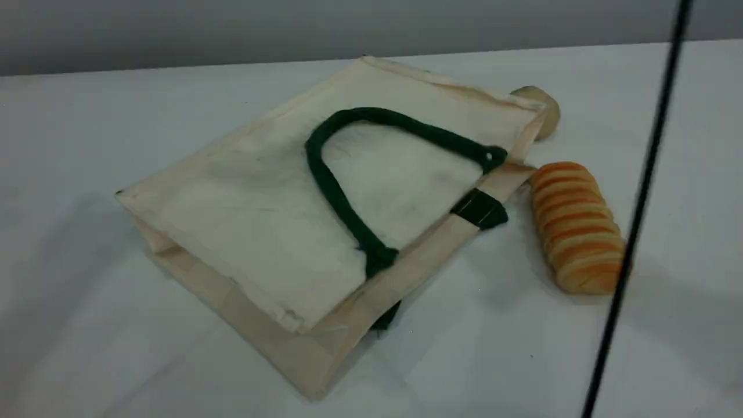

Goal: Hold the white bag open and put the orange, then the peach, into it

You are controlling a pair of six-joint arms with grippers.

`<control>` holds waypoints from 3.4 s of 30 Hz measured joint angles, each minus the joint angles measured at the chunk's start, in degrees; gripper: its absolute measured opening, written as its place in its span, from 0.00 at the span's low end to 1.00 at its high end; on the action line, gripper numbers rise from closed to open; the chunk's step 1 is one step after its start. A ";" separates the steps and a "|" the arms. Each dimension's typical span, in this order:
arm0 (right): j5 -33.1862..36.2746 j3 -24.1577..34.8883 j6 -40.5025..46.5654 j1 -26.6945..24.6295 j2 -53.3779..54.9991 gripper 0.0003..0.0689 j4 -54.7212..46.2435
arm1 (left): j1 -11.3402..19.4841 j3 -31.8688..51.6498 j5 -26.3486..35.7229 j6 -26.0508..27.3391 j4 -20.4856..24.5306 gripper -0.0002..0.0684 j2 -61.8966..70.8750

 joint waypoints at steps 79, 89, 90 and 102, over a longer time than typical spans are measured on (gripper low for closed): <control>27.42 42.26 54.31 -0.64 -77.08 0.73 -43.92 | -17.17 78.64 -8.01 -24.98 32.74 0.68 -91.72; 27.42 42.26 54.26 -20.30 -77.08 0.73 -42.94 | -17.06 78.63 -7.99 -24.93 32.74 0.68 -91.72; 27.42 42.26 54.26 -22.31 -77.08 0.73 -42.94 | -16.47 78.63 -7.99 -24.93 32.74 0.68 -91.72; 27.69 42.26 54.27 -25.58 -79.72 0.73 -42.69 | 4.18 78.58 -7.93 -24.79 32.61 0.68 -93.87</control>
